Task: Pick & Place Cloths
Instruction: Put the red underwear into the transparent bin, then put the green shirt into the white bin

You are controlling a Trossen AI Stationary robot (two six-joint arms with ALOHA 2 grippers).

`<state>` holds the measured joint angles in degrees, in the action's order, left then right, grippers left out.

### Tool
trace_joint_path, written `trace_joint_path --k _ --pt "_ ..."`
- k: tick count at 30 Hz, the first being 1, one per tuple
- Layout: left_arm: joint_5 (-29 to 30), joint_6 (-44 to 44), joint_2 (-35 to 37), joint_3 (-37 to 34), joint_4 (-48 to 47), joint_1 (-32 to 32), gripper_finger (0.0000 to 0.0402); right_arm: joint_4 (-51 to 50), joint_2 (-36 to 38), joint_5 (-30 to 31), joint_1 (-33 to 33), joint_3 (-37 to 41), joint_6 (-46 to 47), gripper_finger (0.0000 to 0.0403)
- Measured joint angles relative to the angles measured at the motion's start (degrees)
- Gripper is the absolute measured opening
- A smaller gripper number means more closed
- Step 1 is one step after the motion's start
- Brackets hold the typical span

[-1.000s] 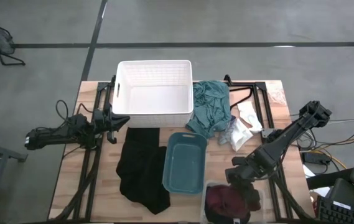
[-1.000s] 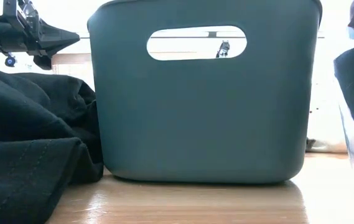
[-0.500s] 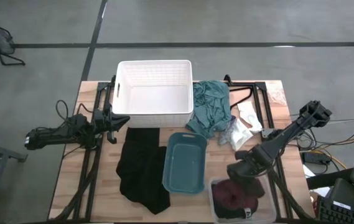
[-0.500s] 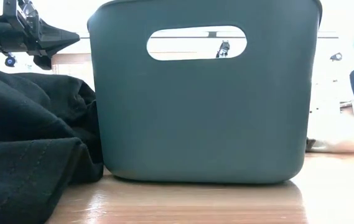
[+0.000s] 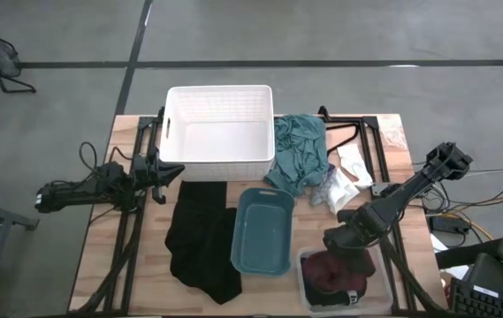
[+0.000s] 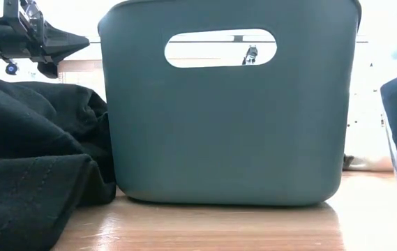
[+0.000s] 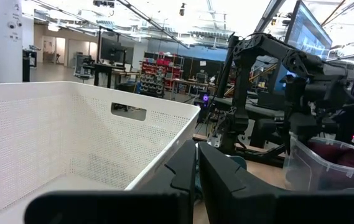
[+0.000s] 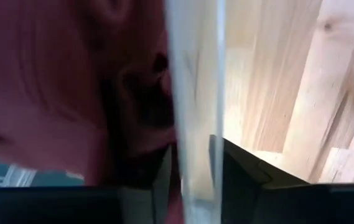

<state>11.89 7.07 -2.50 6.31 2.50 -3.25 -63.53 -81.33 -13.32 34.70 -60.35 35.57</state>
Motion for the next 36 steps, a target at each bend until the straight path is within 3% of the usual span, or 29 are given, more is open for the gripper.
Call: trace_joint_path --k 9,15,26,36 --pt "0.0 0.0 0.0 0.0 0.0 0.0 0.0023 -10.1 1.2 4.5 -1.6 -7.2 -8.9 0.018" --pt "0.0 0.0 0.0 0.0 0.0 0.0 0.0023 -14.5 3.6 9.1 -7.9 -10.6 -14.4 0.021" --pt "0.0 0.0 0.0 0.0 0.0 0.0 0.0023 -9.0 7.6 10.8 -23.7 -13.1 -16.7 0.0232" --pt "0.0 0.0 0.0 0.0 0.0 0.0 0.0023 1.3 2.3 10.1 -40.1 -11.8 -25.3 0.0213"
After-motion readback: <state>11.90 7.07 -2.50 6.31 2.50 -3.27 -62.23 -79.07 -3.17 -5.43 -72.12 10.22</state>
